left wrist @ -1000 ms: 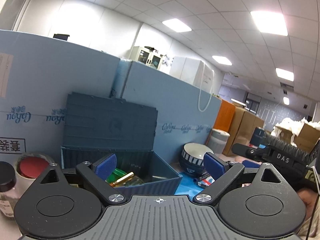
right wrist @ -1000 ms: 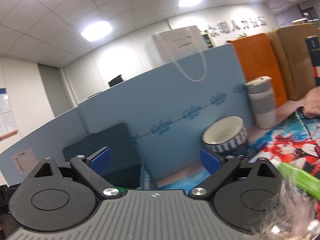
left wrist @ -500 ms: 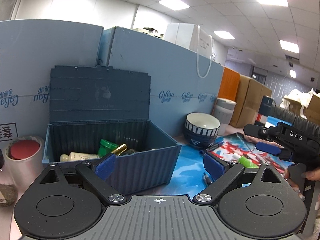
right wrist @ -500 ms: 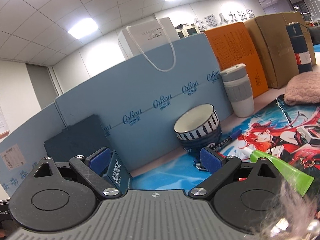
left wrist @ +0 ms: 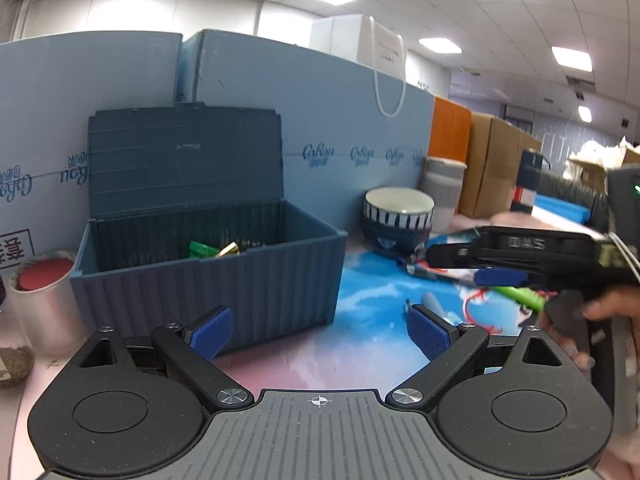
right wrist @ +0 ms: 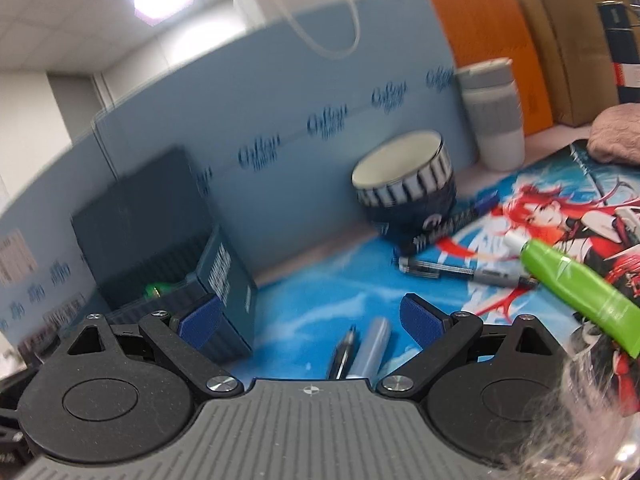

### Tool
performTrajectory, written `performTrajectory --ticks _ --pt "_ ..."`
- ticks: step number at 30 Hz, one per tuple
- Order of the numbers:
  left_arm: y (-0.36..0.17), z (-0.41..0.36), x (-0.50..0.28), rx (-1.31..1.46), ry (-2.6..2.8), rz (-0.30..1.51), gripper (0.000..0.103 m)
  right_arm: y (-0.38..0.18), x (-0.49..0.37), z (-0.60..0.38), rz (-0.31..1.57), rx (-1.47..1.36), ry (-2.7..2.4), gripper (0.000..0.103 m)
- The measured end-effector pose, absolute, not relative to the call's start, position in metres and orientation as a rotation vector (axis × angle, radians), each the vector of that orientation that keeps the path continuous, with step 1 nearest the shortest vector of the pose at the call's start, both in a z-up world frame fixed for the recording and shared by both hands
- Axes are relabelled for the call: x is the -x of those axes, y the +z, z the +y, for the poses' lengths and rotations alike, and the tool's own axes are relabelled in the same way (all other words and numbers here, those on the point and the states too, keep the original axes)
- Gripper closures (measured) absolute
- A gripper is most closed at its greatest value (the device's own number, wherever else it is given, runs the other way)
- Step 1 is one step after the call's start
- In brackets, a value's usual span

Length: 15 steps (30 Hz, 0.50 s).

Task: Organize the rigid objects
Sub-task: 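Close the right tool on the light-blue marker and lift it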

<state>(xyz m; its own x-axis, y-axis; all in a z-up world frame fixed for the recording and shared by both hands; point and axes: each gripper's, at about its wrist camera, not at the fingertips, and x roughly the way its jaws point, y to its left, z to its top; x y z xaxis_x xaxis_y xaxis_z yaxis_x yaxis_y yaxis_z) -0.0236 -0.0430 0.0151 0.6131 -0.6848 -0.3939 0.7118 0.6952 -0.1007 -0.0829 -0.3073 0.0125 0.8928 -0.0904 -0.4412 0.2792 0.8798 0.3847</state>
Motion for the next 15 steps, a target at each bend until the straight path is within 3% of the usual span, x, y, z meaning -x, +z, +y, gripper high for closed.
performTrajectory --ticks 4,6,15 --pt "0.011 -0.041 0.023 -0.063 -0.804 0.439 0.007 0.0 0.066 -0.31 0.521 -0.431 -0.245 0.021" --pt "0.01 -0.042 0.022 -0.058 -0.805 0.444 0.007 -0.006 0.059 -0.315 0.566 -0.435 -0.277 0.041" --pt "0.009 -0.04 0.018 -0.048 -0.802 0.459 0.007 -0.022 0.047 -0.323 0.618 -0.402 -0.332 0.068"
